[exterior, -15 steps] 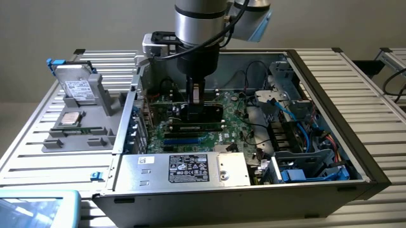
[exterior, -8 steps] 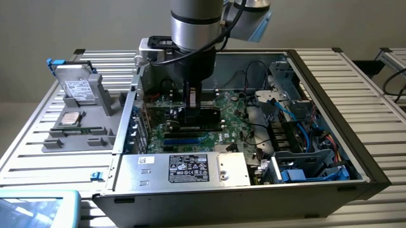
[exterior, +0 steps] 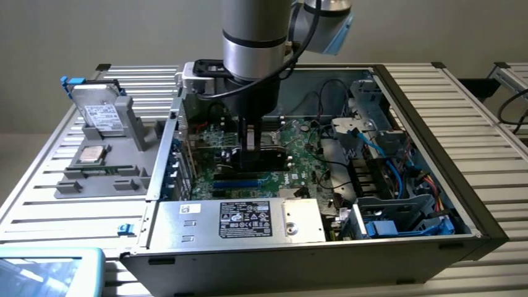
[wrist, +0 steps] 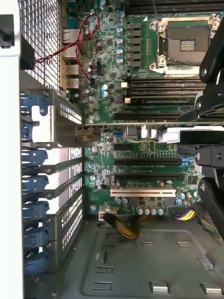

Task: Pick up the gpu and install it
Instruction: 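Insert the gpu into the slot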

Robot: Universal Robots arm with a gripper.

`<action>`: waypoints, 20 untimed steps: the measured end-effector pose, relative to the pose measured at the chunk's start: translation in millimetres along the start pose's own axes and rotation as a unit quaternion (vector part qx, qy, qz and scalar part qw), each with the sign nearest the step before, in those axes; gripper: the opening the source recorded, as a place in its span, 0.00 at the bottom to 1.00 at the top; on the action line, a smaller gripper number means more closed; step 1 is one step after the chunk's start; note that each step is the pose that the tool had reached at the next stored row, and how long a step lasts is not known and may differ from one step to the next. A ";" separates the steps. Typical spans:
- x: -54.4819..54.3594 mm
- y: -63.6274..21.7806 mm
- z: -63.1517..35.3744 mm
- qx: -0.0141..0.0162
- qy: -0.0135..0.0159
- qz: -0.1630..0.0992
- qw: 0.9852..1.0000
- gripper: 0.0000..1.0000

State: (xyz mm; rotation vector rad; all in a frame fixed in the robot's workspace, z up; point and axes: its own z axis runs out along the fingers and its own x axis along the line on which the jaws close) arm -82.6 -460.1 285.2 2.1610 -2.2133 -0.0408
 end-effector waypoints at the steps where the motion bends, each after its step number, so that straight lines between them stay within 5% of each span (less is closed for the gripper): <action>1: 0.6 0.0 1.9 0.000 0.000 0.000 1.000 0.29; 7: 1.7 1.0 9.7 -0.003 -0.003 0.000 1.000 0.29; 20: 2.3 4.7 24.0 -0.008 -0.003 0.000 1.000 0.29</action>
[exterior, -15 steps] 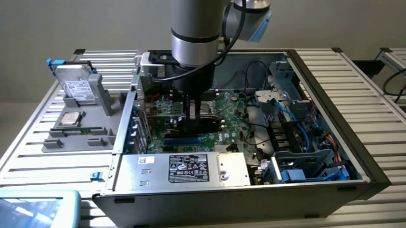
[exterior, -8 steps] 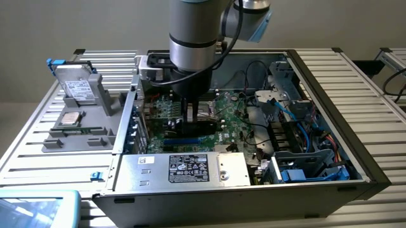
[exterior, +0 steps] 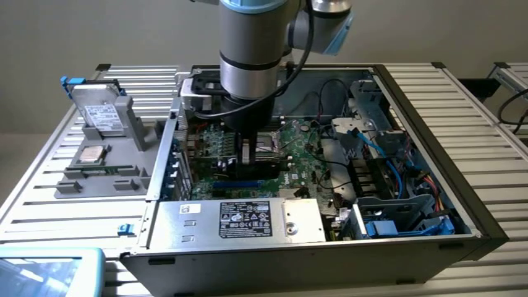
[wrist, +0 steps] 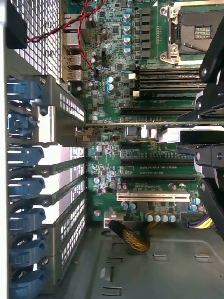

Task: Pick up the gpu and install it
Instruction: 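Insert the gpu into the slot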

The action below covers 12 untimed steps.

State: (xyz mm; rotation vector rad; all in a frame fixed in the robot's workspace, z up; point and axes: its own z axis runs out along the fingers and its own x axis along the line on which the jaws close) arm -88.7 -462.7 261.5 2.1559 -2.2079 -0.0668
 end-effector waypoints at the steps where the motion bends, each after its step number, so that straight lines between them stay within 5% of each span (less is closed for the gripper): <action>1: -0.4 0.5 0.3 0.000 0.000 0.000 1.000 0.29; 12: -3.0 2.8 4.9 -0.004 -0.002 0.000 1.000 0.29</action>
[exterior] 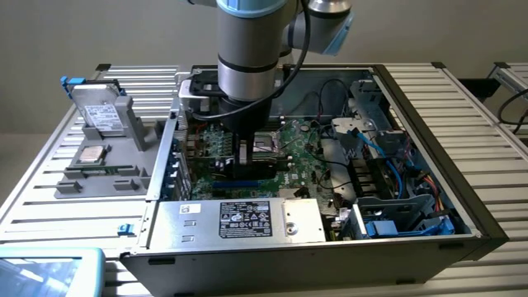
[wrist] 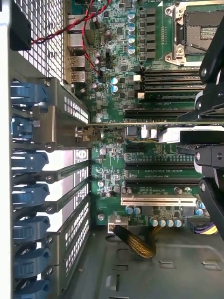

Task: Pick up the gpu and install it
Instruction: 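Insert the gpu into the slot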

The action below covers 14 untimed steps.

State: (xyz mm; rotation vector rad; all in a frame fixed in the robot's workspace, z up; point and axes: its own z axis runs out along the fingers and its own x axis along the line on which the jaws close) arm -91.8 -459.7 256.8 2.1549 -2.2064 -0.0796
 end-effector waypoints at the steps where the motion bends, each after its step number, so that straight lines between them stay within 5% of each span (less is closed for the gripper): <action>1: 0.0 0.0 0.1 -0.001 -0.001 0.000 1.000 0.29; 5: 0.1 0.0 1.3 -0.002 -0.004 0.000 1.000 0.29; 14: 0.1 1.3 4.5 -0.002 -0.005 0.000 1.000 0.29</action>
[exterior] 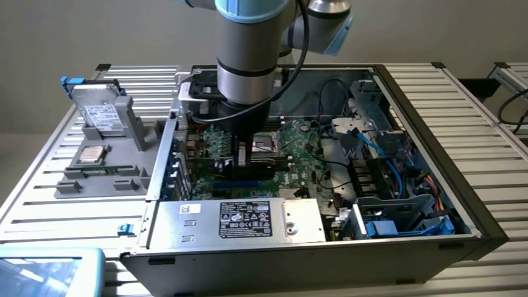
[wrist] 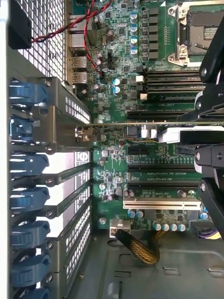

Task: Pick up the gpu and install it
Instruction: 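Insert the gpu into the slot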

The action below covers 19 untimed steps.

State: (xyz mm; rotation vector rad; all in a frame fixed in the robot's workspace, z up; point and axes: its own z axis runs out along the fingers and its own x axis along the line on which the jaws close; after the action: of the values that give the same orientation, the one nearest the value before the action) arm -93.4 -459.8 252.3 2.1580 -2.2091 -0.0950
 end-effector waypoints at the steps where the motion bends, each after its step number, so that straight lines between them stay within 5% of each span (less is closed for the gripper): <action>1: 0.0 0.5 0.2 0.000 -0.001 0.000 1.000 0.29; 8: 0.3 1.2 1.5 0.000 -0.008 0.000 1.000 0.29; 19: 0.7 1.3 3.0 -0.001 -0.007 0.000 1.000 0.29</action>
State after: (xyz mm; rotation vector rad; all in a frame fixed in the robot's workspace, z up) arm -94.9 -460.4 249.5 2.1638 -2.2154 -0.1136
